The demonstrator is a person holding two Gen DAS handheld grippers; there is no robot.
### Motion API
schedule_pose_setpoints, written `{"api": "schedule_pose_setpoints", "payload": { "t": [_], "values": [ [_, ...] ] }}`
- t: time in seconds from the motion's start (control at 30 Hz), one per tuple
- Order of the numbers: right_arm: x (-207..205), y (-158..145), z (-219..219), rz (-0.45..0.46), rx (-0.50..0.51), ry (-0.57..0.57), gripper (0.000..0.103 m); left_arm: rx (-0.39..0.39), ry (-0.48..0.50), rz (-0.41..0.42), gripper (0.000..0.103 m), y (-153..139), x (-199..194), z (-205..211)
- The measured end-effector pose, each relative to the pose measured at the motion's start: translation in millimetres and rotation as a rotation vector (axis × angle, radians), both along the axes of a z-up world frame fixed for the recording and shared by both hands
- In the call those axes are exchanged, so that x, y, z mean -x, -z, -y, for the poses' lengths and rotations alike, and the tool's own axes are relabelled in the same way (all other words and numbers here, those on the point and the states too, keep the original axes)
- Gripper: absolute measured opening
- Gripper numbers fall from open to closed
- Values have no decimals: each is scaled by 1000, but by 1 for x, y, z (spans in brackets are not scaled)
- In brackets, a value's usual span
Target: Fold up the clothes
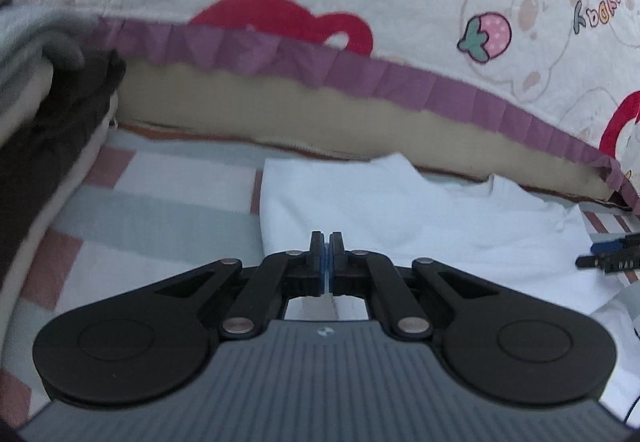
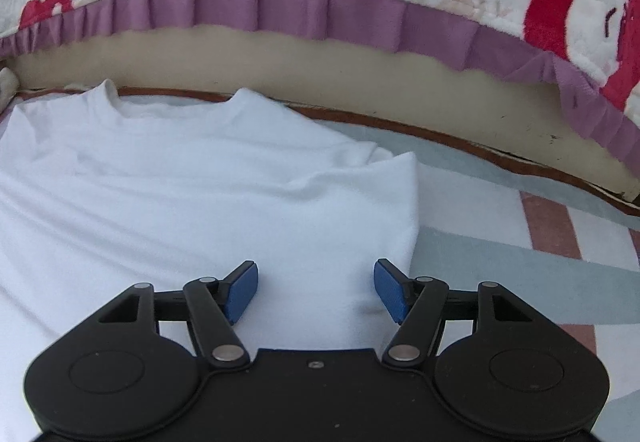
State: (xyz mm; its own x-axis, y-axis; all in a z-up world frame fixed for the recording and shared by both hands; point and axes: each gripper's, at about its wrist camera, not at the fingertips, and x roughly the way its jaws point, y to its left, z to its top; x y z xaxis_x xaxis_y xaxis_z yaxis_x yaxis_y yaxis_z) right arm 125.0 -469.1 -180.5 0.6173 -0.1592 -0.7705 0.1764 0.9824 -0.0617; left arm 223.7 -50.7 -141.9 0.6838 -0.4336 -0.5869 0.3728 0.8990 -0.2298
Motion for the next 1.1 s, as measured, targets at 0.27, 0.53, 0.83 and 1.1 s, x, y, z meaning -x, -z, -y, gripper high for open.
{"api": "schedule_pose_setpoints", "payload": {
  "t": [0.27, 0.53, 0.83, 1.1],
  "values": [
    [-30, 6, 39, 38, -18, 184, 70, 26, 9, -10, 1, 4, 1, -3],
    [-23, -4, 65, 217, -186, 113, 4, 44, 49, 121, 1, -24, 3, 5],
    [-16, -3, 80, 182, -136, 240, 6, -56, 5, 45, 2, 6, -26, 28],
    [0, -18, 80, 161, -166, 287, 37, 71, -126, -90, 13, 19, -46, -17]
  ]
}}
